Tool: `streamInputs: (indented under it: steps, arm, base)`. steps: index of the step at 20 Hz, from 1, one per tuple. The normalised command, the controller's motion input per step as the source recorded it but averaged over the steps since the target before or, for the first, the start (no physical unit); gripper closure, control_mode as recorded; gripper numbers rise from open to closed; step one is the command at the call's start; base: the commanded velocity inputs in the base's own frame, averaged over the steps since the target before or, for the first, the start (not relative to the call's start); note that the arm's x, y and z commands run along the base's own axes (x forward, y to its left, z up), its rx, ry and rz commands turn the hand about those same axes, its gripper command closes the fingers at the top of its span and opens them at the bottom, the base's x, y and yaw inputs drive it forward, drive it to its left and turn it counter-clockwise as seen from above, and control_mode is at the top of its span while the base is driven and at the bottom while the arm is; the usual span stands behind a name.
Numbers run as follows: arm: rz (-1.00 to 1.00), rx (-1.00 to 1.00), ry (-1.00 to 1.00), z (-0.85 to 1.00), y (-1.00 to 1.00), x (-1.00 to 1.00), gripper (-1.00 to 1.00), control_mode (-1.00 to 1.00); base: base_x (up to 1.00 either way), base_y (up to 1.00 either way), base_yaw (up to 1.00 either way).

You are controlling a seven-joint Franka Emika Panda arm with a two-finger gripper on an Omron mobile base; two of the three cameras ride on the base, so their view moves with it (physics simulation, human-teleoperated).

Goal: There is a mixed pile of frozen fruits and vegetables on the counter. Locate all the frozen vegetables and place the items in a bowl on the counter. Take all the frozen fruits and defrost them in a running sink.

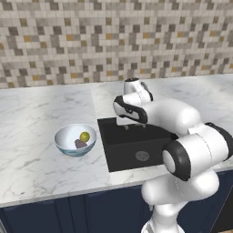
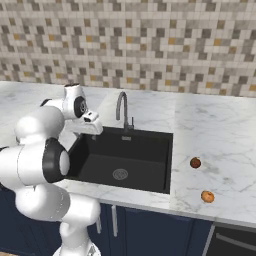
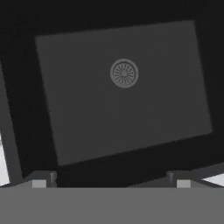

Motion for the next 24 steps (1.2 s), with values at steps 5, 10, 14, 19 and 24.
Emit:
streamInputs:
  steps: [5, 10, 14, 19, 24]
  arm:
    - [0.16, 0.06, 0.00, -0.10, -0.72, 0.21, -1.00, -1.00]
    - [0.17, 0.06, 0.00, -0.01, -0.69, 0.36, -1.00, -1.00]
    - [0.16, 0.07, 0.00, 0.00, -0.67, 0.36, -1.00, -1.00]
    - [0.12, 0.01, 0.01, -0.07, -0.62, 0.27, -1.00, -1.00]
    - [0.03, -0.02, 0.01, -0.13, -0.84, 0.19, -1.00, -1.00]
  base:
    - [0.00, 0.00, 0.00]
    - [0.00, 0.00, 0.00]
    - [0.00, 0.00, 0.00]
    - [0.00, 0.00, 0.00]
    - [0.00, 0.00, 0.00]
